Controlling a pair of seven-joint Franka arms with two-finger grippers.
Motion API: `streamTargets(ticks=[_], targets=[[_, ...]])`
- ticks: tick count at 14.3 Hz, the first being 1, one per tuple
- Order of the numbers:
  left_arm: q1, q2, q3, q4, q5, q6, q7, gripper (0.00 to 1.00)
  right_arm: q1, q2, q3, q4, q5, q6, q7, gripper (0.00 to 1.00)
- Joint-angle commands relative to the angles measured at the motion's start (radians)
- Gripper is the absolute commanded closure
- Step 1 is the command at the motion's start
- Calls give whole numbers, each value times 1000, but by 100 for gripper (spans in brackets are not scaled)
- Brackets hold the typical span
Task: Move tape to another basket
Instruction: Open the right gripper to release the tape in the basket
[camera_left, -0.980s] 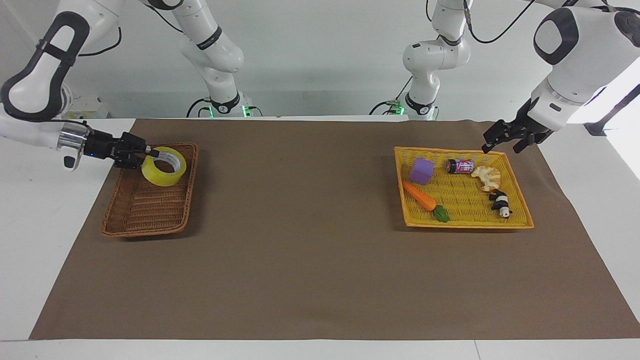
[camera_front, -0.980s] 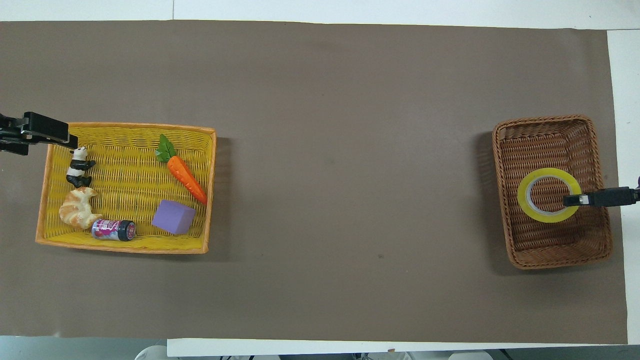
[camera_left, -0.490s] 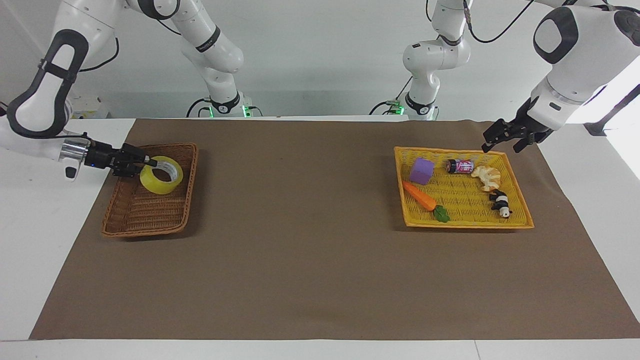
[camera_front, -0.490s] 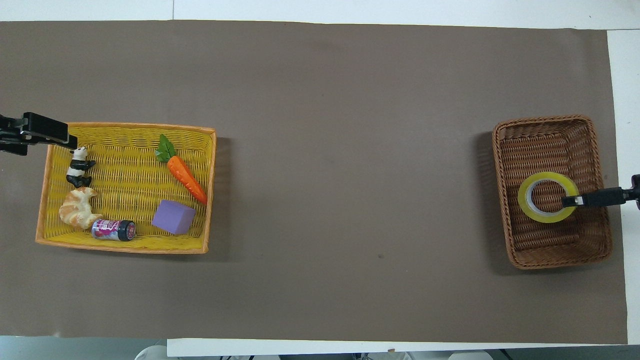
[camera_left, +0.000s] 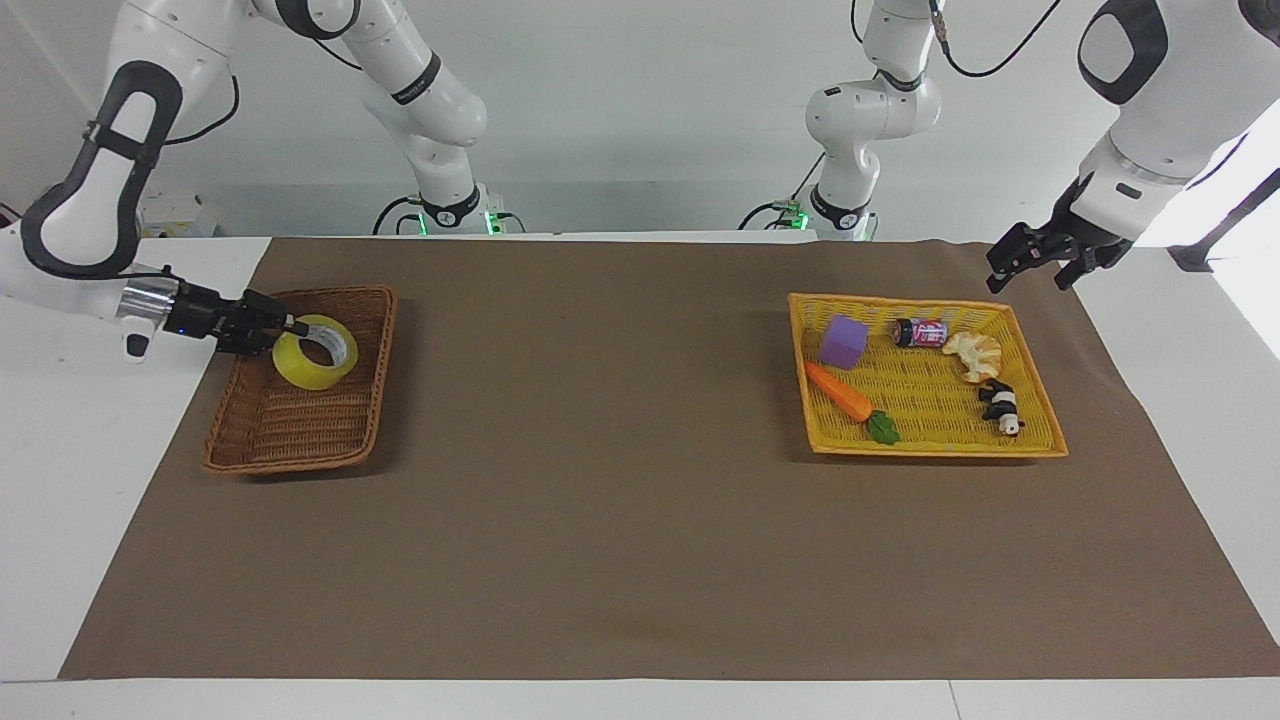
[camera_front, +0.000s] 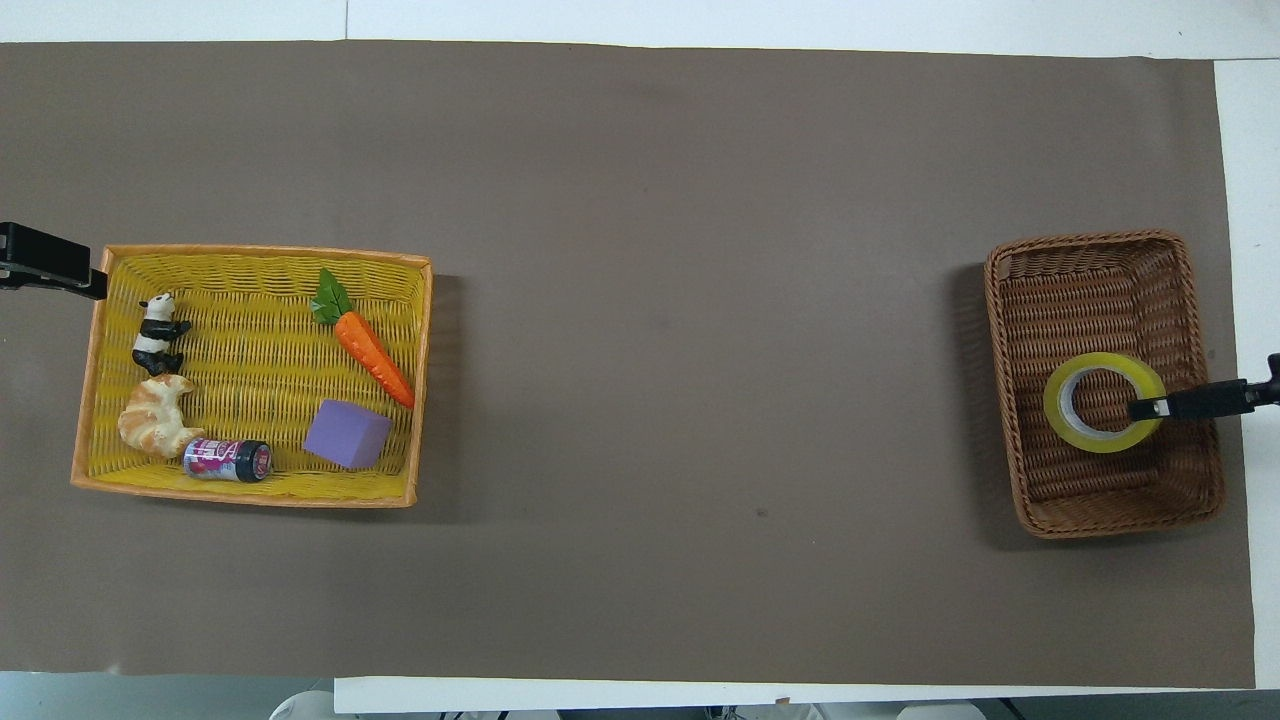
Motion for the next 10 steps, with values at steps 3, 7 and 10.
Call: streamTargets(ticks=[3,7,10], targets=[[4,5,4,32,23,-77,8,0,-6,-11,8,-10,-12,21,-19,38],[0,2,4,21,24,-74,8,0,-31,-11,8,-8,-12,38,-25,0],[0,-1,4,14,24,-74,4,0,-38,-14,8,11,-12,28,-27,0]])
